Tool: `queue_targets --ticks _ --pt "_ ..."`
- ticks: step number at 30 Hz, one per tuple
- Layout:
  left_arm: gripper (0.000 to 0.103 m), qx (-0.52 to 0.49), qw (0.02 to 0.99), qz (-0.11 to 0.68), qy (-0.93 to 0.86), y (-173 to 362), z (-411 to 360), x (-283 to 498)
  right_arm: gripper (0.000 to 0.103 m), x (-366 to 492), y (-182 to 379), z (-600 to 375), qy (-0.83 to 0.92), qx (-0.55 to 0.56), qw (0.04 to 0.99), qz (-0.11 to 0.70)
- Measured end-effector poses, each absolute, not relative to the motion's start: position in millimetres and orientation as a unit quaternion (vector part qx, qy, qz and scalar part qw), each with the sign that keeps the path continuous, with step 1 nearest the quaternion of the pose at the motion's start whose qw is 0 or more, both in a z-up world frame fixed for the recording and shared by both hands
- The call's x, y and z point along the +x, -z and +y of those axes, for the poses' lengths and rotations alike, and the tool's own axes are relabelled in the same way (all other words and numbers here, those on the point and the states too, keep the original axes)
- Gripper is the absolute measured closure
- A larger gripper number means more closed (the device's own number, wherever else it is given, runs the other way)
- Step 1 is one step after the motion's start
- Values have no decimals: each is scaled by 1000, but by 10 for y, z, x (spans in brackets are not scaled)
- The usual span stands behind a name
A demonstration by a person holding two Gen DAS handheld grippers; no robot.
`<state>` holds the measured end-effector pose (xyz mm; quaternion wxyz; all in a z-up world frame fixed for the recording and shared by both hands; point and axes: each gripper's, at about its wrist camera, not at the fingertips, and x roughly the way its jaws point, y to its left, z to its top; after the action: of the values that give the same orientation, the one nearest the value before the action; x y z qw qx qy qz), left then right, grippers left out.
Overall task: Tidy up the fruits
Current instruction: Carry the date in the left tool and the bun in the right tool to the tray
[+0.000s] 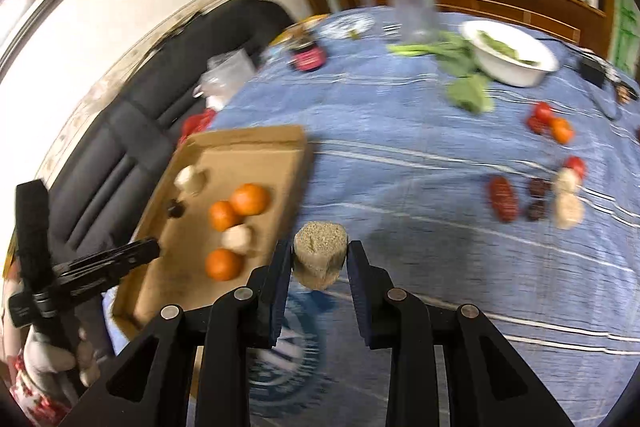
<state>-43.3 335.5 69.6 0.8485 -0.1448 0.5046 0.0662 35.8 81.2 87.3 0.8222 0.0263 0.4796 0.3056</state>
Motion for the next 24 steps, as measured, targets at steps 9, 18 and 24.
queue_targets --ticks 9,18,24 --pt "79 -128 836 529 -65 -473 3569 -401 71 83 -606 1515 -356 12 779 516" --pt "79 -140 833 531 -67 -448 3708 -458 71 48 -421 1936 -368 -3 763 532" --pt "73 -150 831 531 -69 -438 3763 -521 71 70 -328 2146 -364 -25 762 535"
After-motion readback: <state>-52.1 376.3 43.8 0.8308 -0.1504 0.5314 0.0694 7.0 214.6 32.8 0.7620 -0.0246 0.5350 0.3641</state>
